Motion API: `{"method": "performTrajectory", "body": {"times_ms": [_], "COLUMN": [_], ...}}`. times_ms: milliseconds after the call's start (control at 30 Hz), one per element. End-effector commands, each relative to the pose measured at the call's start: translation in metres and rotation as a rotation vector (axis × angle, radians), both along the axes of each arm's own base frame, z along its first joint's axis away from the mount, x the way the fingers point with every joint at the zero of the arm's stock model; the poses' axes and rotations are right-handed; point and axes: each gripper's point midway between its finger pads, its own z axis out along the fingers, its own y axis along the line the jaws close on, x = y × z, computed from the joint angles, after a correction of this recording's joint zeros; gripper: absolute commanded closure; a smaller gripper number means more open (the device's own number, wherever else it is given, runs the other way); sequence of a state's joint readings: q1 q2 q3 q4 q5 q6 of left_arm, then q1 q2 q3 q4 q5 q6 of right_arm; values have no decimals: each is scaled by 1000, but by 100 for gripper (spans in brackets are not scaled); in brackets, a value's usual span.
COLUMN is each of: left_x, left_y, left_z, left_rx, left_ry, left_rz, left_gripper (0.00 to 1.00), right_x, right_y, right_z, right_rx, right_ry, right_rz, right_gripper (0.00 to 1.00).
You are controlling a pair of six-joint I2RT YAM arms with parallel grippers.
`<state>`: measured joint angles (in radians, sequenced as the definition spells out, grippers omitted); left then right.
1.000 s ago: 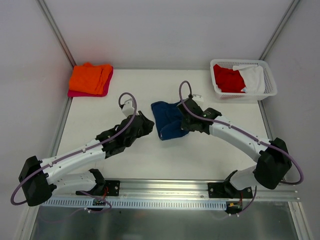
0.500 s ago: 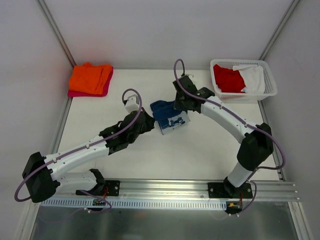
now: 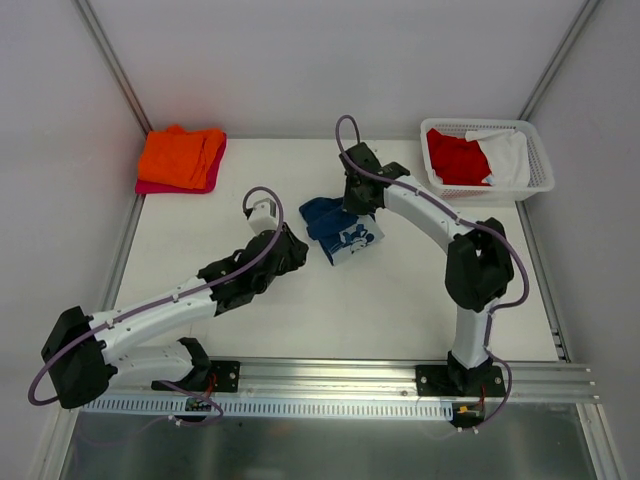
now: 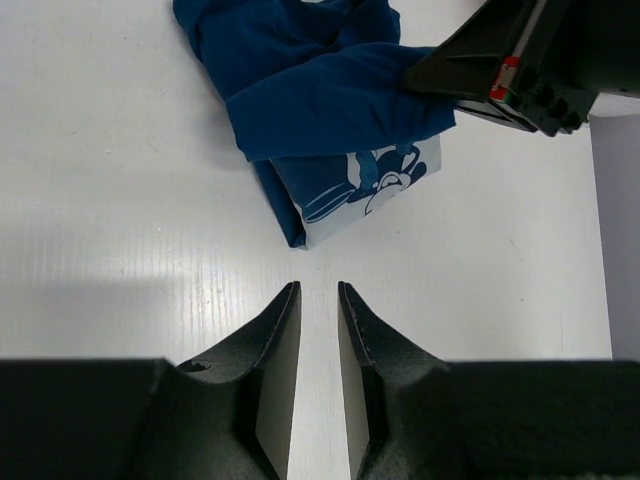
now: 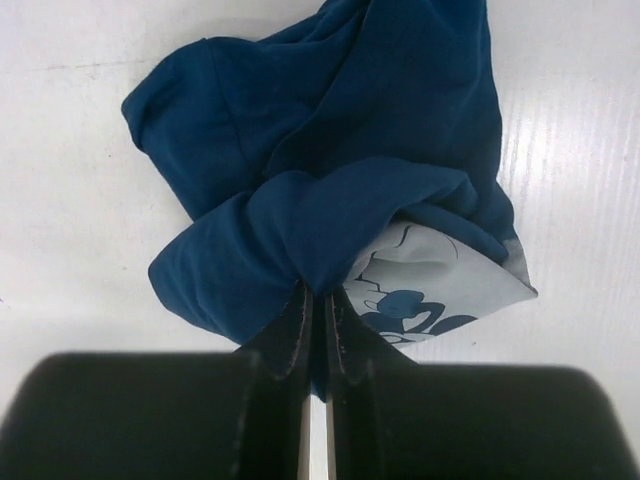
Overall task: Fold and stack the t-shirts
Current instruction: Fold the long partially folded tshirt into a neat square
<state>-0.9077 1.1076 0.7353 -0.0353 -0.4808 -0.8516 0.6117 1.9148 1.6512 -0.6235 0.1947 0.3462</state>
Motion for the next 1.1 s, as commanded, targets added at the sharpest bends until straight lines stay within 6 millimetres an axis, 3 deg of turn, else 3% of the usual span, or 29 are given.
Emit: {"method": "performTrajectory", "body": {"times_ms": [0, 100, 233, 333, 367, 400, 600, 800, 1000, 1033, 1067], "left_x": [2, -3, -8, -11, -11, -11, -16, -26, -32, -33, -34], "left_y": [4, 5, 2, 5, 5, 6, 8, 11, 12, 10, 10], "left_z": [13, 4, -3, -14, -14, -17, -35, -51, -50, -49, -49], "left_rx": [-46, -55, -93, -81, -80, -74, -54, -52, -71, -75, -76], "left_ry": [-36, -13, 5, 17, 17, 21, 57, 96, 94, 94, 95], "left_rz": [17, 9, -2, 0, -1, 0, -4, -20, -35, -42, -43], "left_gripper": [78, 79, 81, 81, 81, 81, 81, 82, 82, 82, 82], "right_x": [18, 26, 48, 67, 67, 74, 95, 110, 121, 127, 132], "right_y": [18, 21, 27, 32, 28, 30, 10, -17, -14, -11, -8], "right_z": [16, 2, 0, 16, 12, 23, 38, 20, -7, -3, -15], "right_rx": [66, 69, 90, 122, 111, 123, 128, 120, 151, 168, 168], "right_ry": [-44, -24, -29, -61, -52, -77, -114, -84, -56, -74, -63], "right_rz": [34, 34, 32, 34, 31, 32, -7, -65, -74, -71, -68], "right_gripper": [100, 99, 99, 99, 99, 99, 99, 99, 99, 100, 99]}}
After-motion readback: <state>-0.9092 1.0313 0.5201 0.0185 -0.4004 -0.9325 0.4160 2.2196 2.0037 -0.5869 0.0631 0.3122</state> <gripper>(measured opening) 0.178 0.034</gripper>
